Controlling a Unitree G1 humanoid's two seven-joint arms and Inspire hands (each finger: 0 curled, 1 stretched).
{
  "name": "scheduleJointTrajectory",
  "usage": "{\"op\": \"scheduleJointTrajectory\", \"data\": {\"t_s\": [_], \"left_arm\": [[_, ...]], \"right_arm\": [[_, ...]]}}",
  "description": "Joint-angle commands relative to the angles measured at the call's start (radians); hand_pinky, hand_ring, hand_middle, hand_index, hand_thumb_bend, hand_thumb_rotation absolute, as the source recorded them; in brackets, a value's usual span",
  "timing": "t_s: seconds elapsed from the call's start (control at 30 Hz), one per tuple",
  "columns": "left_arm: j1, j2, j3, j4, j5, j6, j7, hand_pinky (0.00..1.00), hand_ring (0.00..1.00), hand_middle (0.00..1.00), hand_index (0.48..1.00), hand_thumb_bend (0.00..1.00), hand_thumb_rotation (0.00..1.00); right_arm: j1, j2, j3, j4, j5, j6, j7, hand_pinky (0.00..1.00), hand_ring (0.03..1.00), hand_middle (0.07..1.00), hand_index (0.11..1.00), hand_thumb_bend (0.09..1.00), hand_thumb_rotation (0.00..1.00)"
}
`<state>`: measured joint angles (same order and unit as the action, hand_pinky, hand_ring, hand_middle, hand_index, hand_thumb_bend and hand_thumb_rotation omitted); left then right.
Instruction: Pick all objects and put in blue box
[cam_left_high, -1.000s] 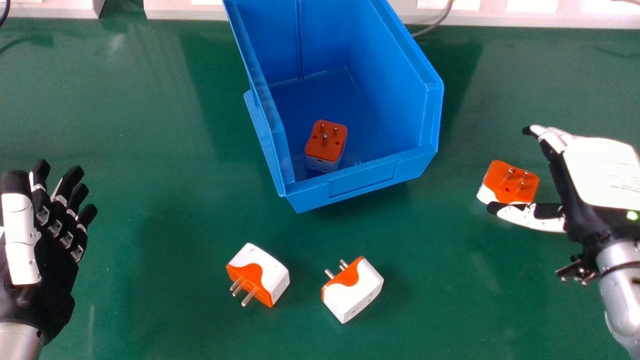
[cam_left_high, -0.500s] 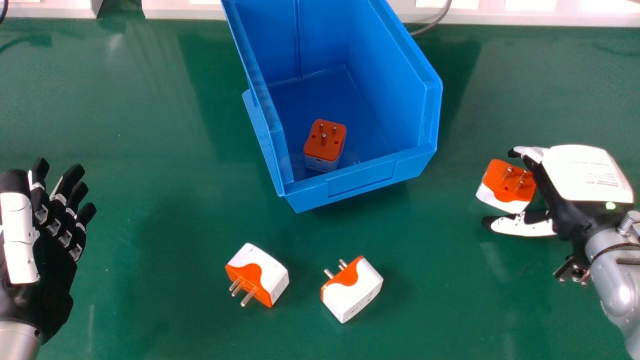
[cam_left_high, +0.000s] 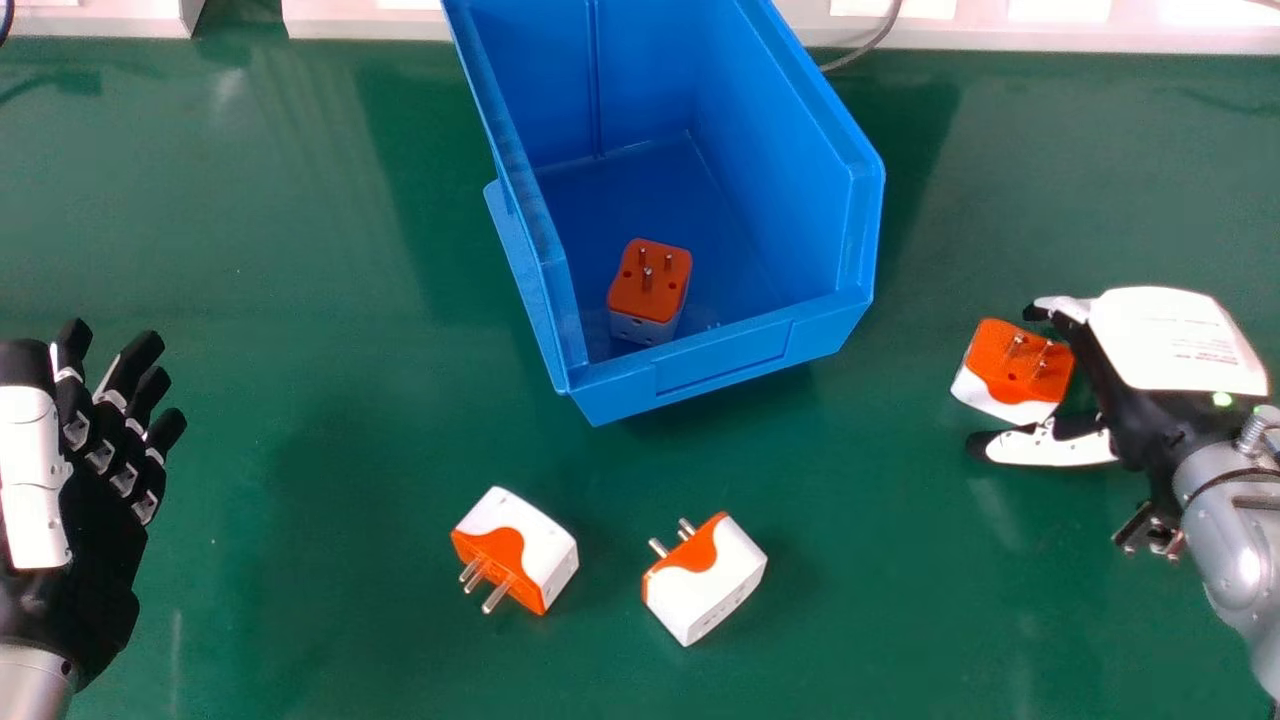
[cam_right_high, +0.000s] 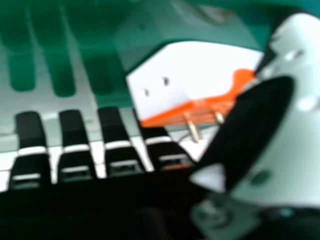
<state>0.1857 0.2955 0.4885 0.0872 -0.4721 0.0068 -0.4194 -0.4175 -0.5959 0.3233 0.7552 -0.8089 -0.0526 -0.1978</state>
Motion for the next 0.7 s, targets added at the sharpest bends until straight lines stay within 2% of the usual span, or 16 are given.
{"op": "scheduleJointTrajectory", "data": {"t_s": [0.0,0.07,0.13,0.3,0.37,0.47,0.57,0.67], "left_arm": [[0.003,0.02,0.015,-0.022,-0.013,-0.006,-0.013,1.0,1.0,0.98,0.972,0.88,0.96],[0.003,0.021,0.016,-0.021,-0.014,-0.005,-0.017,1.0,1.0,0.98,0.975,0.87,0.96],[0.006,0.017,0.017,-0.03,-0.011,-0.003,-0.011,1.0,1.0,0.98,0.972,0.87,0.96],[0.011,0.015,0.018,-0.043,-0.011,0.006,-0.005,0.99,1.0,0.98,0.973,0.87,0.96],[0.013,0.015,0.018,-0.046,-0.011,0.01,-0.003,0.99,0.99,0.97,0.97,0.87,0.96],[0.014,0.016,0.019,-0.046,-0.014,0.009,-0.01,1.0,1.0,0.98,0.974,0.87,0.97],[0.016,0.014,0.02,-0.052,-0.013,0.014,-0.007,1.0,1.0,0.98,0.974,0.87,0.96],[0.019,0.013,0.019,-0.059,-0.012,0.018,-0.004,1.0,1.0,0.98,0.973,0.87,0.97]], "right_arm": [[-0.032,-0.02,0.006,0.018,-0.001,0.014,-0.007,0.72,0.806,0.828,0.822,0.453,0.6],[-0.044,-0.017,0.012,0.03,0.001,0.017,-0.002,0.72,0.804,0.827,0.821,0.448,0.62],[-0.057,-0.013,0.019,0.044,0.003,0.022,0.005,0.72,0.806,0.827,0.822,0.442,0.63],[-0.091,-0.002,0.033,0.087,0.017,0.021,0.007,0.71,0.781,0.805,0.796,0.423,0.66],[-0.108,-0.008,0.061,0.105,-0.008,0.017,-0.009,0.6,0.66,0.705,0.698,0.41,0.68],[-0.131,-0.011,0.099,0.129,-0.036,0.02,-0.031,0.47,0.522,0.573,0.572,0.391,0.73],[-0.158,0.009,0.105,0.169,-0.023,0.028,-0.037,0.37,0.431,0.493,0.496,0.404,0.75],[-0.176,0.027,0.099,0.198,0.0,0.027,-0.036,0.27,0.34,0.426,0.46,0.406,0.74]]}}
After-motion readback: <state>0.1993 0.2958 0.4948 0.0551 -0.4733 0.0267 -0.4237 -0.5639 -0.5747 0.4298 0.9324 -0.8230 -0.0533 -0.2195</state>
